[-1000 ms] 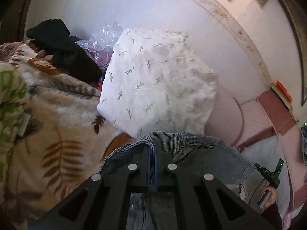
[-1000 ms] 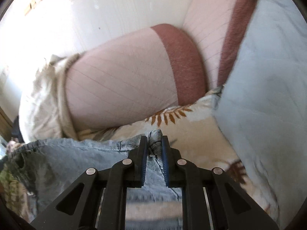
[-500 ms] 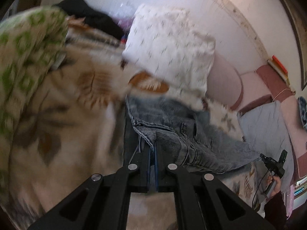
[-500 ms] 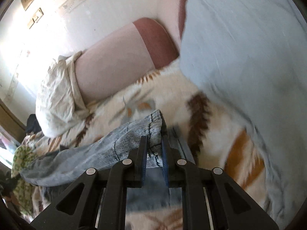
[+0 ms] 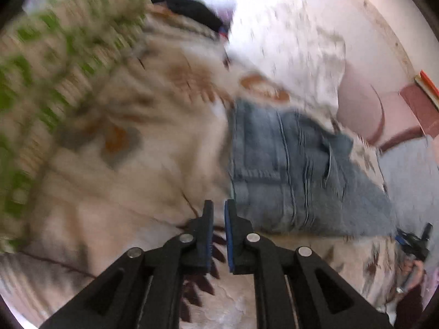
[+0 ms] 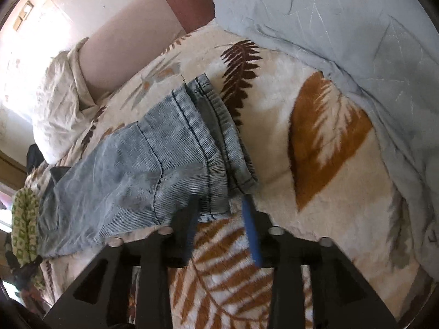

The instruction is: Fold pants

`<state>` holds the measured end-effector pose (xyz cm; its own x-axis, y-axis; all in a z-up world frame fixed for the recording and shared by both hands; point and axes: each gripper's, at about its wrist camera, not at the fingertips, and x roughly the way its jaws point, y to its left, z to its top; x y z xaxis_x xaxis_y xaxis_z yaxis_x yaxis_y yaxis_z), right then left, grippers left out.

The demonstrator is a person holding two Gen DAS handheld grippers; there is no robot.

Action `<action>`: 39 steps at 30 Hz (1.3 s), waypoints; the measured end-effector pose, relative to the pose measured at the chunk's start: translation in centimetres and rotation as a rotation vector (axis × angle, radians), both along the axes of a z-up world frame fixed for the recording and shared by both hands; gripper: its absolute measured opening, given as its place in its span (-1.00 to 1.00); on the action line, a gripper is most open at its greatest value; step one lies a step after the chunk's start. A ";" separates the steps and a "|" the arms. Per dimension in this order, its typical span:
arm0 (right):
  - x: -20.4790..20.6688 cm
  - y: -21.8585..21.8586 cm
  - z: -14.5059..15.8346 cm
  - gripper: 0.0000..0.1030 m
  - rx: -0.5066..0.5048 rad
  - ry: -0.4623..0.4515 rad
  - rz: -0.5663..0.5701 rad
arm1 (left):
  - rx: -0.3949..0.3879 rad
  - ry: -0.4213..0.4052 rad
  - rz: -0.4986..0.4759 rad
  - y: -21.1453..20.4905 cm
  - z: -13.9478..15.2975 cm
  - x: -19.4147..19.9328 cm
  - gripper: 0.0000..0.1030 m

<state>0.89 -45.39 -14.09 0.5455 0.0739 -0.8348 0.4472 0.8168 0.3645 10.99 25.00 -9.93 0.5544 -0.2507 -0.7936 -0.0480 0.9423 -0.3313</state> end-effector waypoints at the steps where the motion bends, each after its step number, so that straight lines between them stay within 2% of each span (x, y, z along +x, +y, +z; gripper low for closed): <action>1: -0.1 -0.2 0.7 -0.22 0.004 -0.023 0.004 | 0.008 -0.036 0.023 0.2 1.0 -0.4 -0.77; 3: -0.4 -1.2 2.7 0.20 0.010 -0.105 0.008 | 0.019 -0.116 0.031 -0.3 3.2 -1.0 -0.77; 4: -0.2 -1.5 3.6 0.28 0.010 -0.136 0.004 | 0.022 -0.153 0.017 -1.2 4.0 -1.1 -0.77; 6: 1.0 -2.1 5.2 0.32 0.015 -0.189 0.000 | 0.012 -0.201 -0.014 -3.3 5.0 -0.7 -0.77; 8: 3.6 -2.4 5.8 0.32 0.033 -0.190 0.011 | -0.026 -0.214 -0.061 -6.0 5.1 0.1 -0.77; 14: 11.2 -2.9 2.5 0.31 0.067 -0.054 0.025 | -0.065 -0.180 -0.171 -12.8 2.0 2.0 -0.77; 16: 12.8 -3.0 0.9 0.23 0.055 0.019 0.017 | -0.069 -0.173 -0.191 -14.4 0.9 2.2 -0.77; 18: 14.1 -2.8 -0.9 -0.24 0.067 0.083 0.044 | -0.038 -0.172 -0.201 -15.6 -0.2 2.3 -0.77; 19: 14.6 -2.6 -1.5 -0.29 0.070 0.110 0.067 | -0.023 -0.172 -0.203 -16.0 -0.6 2.3 -0.77; 20: 14.9 -2.1 -1.8 -0.48 0.021 0.138 0.087 | -0.012 -0.172 -0.203 -16.2 -1.1 2.3 -0.77; 21: 14.9 -1.8 -1.6 -0.58 -0.017 0.150 0.107 | -0.002 -0.174 -0.202 -16.2 -1.5 2.4 -0.77; 22: 14.9 -1.7 -1.3 -0.60 -0.026 0.138 0.123 | 0.009 -0.184 -0.198 -16.1 -1.8 2.4 -0.77; 26: 14.1 -2.5 2.1 -0.62 -0.048 -0.067 0.102 | 0.034 -0.228 -0.171 -15.5 -2.4 2.6 -0.77; 28: 14.2 -2.5 2.7 -0.62 -0.069 -0.133 0.084 | 0.038 -0.235 -0.162 -15.4 -2.7 2.7 -0.77; 30: 15.1 -2.4 2.2 -0.61 -0.094 -0.148 0.060 | 0.087 -0.247 -0.165 -15.9 -3.0 2.7 -0.77; 31: 15.8 -2.5 1.1 -0.61 -0.098 -0.118 0.045 | 0.113 -0.249 -0.171 -16.2 -3.2 2.7 -0.76; 34: 16.7 -2.7 -2.3 -0.55 -0.098 0.000 0.011 | 0.160 -0.239 -0.188 -17.1 -3.6 2.8 -0.59; 35: 16.4 -2.7 -2.5 -0.50 -0.095 -0.021 -0.003 | 0.160 -0.241 -0.191 -17.2 -3.6 2.8 -0.51; 36: 16.0 -2.6 -2.1 -0.29 -0.088 -0.034 -0.011 | 0.160 -0.245 -0.194 -17.3 -3.5 2.7 -0.44; 38: 14.9 -2.4 -1.1 0.01 -0.068 -0.015 -0.019 | 0.158 -0.254 -0.201 -17.5 -3.2 2.5 -0.33; 39: 14.2 -2.2 -0.3 0.02 -0.092 -0.019 -0.027 | 0.150 -0.257 -0.203 -17.5 -3.1 2.3 -0.29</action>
<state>15.10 -47.56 -14.39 0.5624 -0.0179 -0.8267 0.4634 0.8348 0.2972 13.34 7.45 -13.00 0.6913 -0.2677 -0.6711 0.2119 0.9631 -0.1660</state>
